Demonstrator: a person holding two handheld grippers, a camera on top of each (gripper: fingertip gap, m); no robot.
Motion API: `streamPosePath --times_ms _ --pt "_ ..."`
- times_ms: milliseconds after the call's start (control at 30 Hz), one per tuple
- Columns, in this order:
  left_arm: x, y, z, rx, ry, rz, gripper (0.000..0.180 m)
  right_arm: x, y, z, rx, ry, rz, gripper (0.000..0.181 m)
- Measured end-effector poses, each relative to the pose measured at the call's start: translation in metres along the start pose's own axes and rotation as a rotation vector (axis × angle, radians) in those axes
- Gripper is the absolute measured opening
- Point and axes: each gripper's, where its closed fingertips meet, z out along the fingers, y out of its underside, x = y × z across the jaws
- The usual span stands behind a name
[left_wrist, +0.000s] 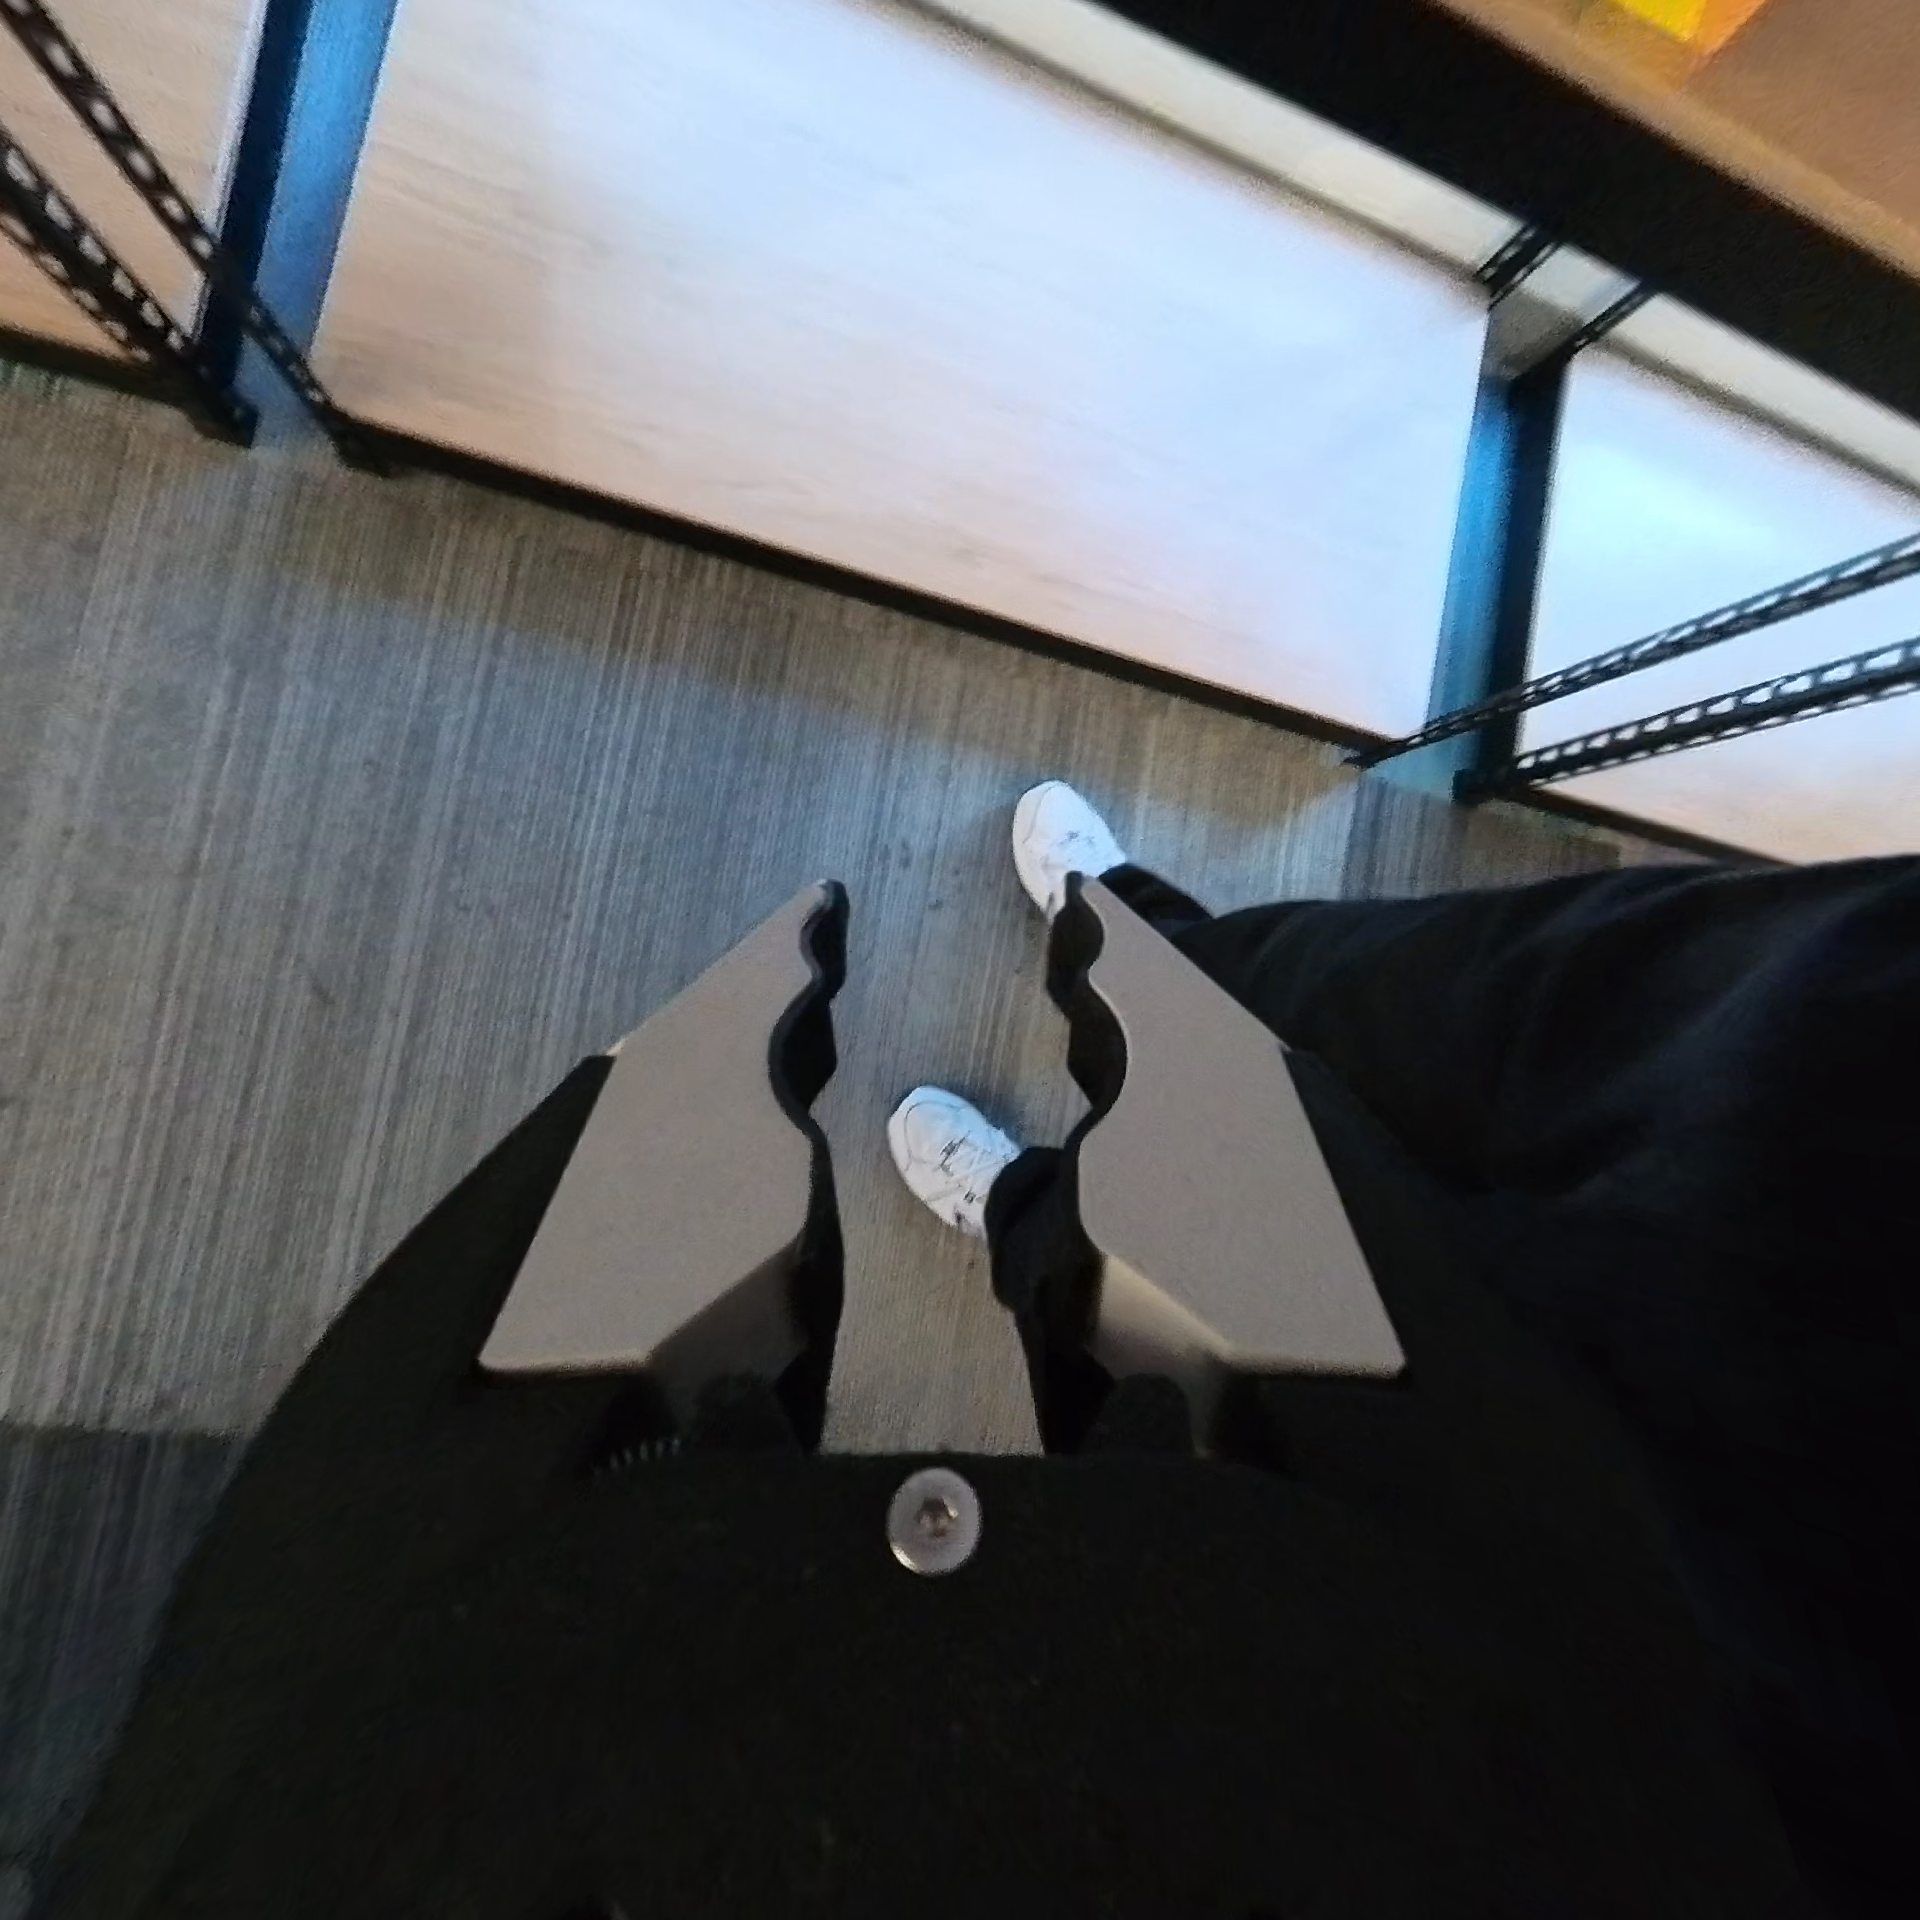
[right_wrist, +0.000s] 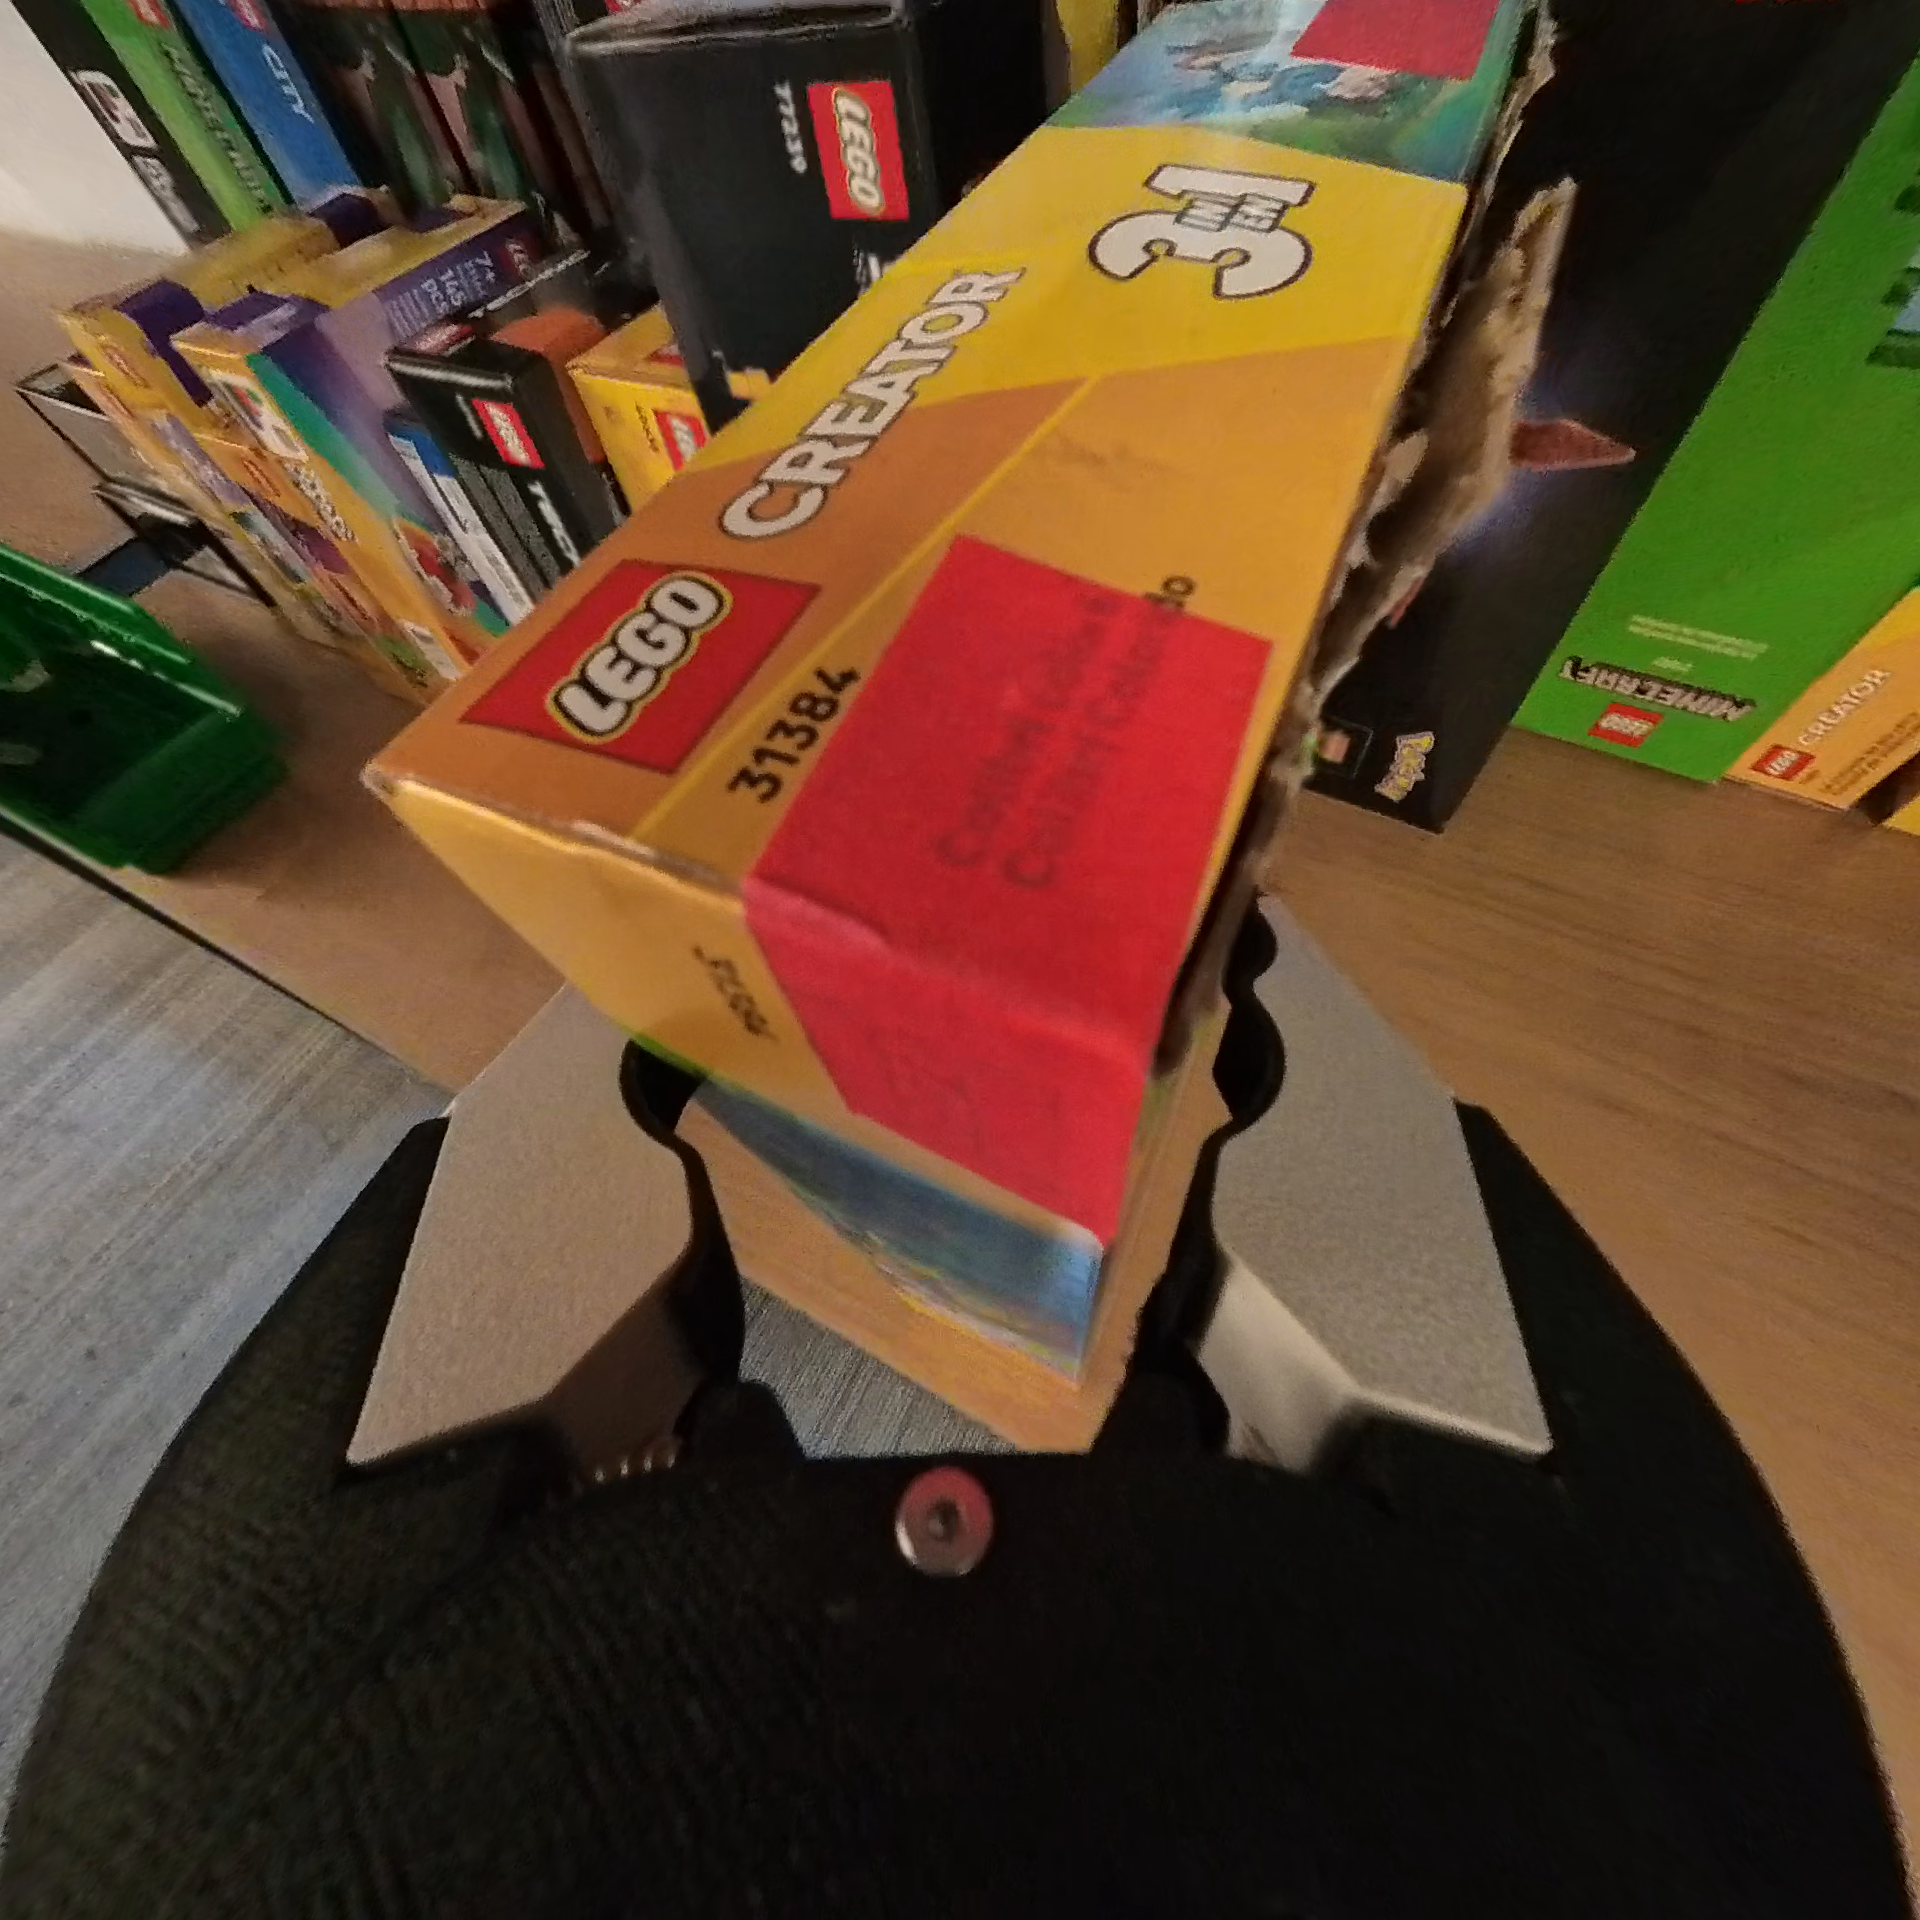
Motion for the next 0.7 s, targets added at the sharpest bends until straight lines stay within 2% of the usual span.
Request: streamPosePath --times_ms 300,467,633,700 --pt "0.036 -0.051 0.008 0.166 0.154 -0.138 0.034 0.002 -0.022 0.048 -0.025 -0.033 -0.022 0.104" --pt "0.04 -0.051 0.014 0.211 0.168 -0.197 0.033 0.011 -0.034 0.076 -0.049 0.005 -0.005 0.105" --pt "0.036 -0.05 -0.006 0.305 0.16 -0.278 0.031 0.019 -0.031 0.073 -0.149 -0.043 -0.05 0.107" --pt "0.031 -0.041 -0.017 0.33 0.14 -0.313 0.03 0.022 -0.03 0.057 -0.116 -0.049 -0.067 0.105"
